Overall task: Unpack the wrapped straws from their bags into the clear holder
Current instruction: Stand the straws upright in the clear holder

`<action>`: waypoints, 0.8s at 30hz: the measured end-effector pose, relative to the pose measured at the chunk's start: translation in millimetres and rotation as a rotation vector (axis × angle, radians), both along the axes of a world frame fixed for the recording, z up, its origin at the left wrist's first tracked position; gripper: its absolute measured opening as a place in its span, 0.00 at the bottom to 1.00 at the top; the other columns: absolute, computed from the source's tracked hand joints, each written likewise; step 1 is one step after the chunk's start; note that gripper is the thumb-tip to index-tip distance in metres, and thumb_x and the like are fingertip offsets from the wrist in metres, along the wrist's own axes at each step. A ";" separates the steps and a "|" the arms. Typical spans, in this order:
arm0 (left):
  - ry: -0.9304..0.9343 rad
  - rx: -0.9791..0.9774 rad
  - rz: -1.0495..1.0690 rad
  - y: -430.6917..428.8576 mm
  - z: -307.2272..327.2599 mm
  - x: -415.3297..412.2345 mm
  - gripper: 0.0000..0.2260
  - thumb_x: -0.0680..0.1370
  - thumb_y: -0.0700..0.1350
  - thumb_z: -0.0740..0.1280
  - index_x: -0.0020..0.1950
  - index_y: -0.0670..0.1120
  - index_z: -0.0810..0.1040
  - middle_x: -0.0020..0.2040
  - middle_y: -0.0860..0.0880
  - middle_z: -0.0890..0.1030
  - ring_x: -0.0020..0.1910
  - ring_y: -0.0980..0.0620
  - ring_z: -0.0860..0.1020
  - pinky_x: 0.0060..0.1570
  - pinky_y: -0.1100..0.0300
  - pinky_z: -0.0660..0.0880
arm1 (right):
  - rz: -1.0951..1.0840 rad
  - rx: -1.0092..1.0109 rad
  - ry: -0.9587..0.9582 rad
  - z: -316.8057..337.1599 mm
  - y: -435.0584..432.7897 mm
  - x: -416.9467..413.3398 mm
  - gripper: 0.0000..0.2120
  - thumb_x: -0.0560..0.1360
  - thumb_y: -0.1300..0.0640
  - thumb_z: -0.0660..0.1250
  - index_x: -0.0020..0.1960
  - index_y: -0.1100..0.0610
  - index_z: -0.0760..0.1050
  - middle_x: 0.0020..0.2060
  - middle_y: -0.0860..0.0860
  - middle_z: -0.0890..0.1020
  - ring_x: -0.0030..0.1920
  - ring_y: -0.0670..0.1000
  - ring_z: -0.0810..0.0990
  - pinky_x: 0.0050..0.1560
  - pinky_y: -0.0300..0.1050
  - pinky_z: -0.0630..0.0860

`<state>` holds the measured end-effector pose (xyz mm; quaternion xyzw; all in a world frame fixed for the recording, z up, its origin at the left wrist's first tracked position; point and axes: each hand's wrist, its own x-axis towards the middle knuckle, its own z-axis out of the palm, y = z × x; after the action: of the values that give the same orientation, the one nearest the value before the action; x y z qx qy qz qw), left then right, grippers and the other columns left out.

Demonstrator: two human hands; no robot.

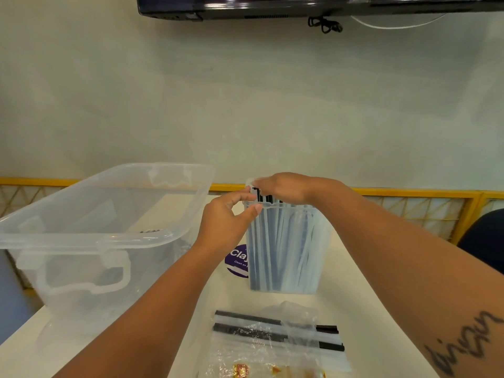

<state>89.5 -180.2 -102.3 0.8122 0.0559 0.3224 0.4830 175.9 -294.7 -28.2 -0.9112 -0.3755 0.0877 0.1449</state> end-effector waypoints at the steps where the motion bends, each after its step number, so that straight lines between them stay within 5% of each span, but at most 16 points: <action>1: -0.005 -0.001 -0.017 -1.4 -1.1 -3.5 0.12 0.74 0.47 0.70 0.57 0.52 0.79 0.66 0.55 0.74 0.63 0.58 0.72 0.57 0.67 0.65 | 0.014 0.041 -0.044 1.9 -3.6 -4.7 0.21 0.82 0.52 0.49 0.74 0.54 0.61 0.74 0.52 0.63 0.73 0.52 0.60 0.70 0.45 0.56; 8: -0.072 0.052 -0.074 -22.2 -15.1 -40.0 0.21 0.75 0.46 0.68 0.66 0.60 0.67 0.66 0.65 0.62 0.66 0.67 0.60 0.64 0.67 0.59 | -0.015 0.693 -0.065 -7.3 -43.4 -42.8 0.19 0.78 0.60 0.57 0.69 0.52 0.69 0.69 0.48 0.70 0.70 0.45 0.65 0.67 0.37 0.59; 13: 0.091 0.101 -0.132 -45.3 -52.1 -74.8 0.21 0.76 0.48 0.67 0.68 0.56 0.69 0.71 0.61 0.63 0.69 0.64 0.61 0.66 0.62 0.63 | -0.112 0.991 0.021 -65.7 -82.4 -78.8 0.16 0.77 0.63 0.61 0.61 0.49 0.75 0.60 0.46 0.78 0.62 0.43 0.74 0.66 0.43 0.68; 16: 0.231 0.152 -0.164 -53.6 -81.9 -90.6 0.22 0.77 0.51 0.65 0.70 0.56 0.66 0.73 0.59 0.62 0.72 0.60 0.59 0.69 0.62 0.60 | -0.223 0.903 0.082 -117.4 -102.5 -92.7 0.17 0.76 0.64 0.63 0.61 0.47 0.74 0.58 0.43 0.76 0.61 0.43 0.74 0.67 0.44 0.68; 19: 0.405 0.192 -0.190 -58.4 -106.6 -102.9 0.22 0.79 0.54 0.61 0.73 0.57 0.61 0.75 0.58 0.58 0.75 0.57 0.54 0.73 0.53 0.57 | -0.292 0.682 0.122 -163.1 -119.7 -109.4 0.19 0.76 0.63 0.64 0.65 0.51 0.72 0.62 0.45 0.75 0.63 0.44 0.72 0.62 0.33 0.64; 24: 0.645 0.409 -0.157 -61.5 -129.1 -112.3 0.21 0.82 0.54 0.51 0.75 0.57 0.54 0.77 0.56 0.51 0.77 0.54 0.44 0.73 0.50 0.38 | -0.242 0.348 0.021 -201.5 -133.0 -130.7 0.20 0.74 0.59 0.63 0.66 0.51 0.72 0.65 0.46 0.74 0.65 0.45 0.71 0.59 0.29 0.61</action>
<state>-22.8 -241.6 -231.4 0.9531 0.0772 0.0171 0.2920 45.1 -427.7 -229.8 -0.9099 -0.2711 0.0131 0.3136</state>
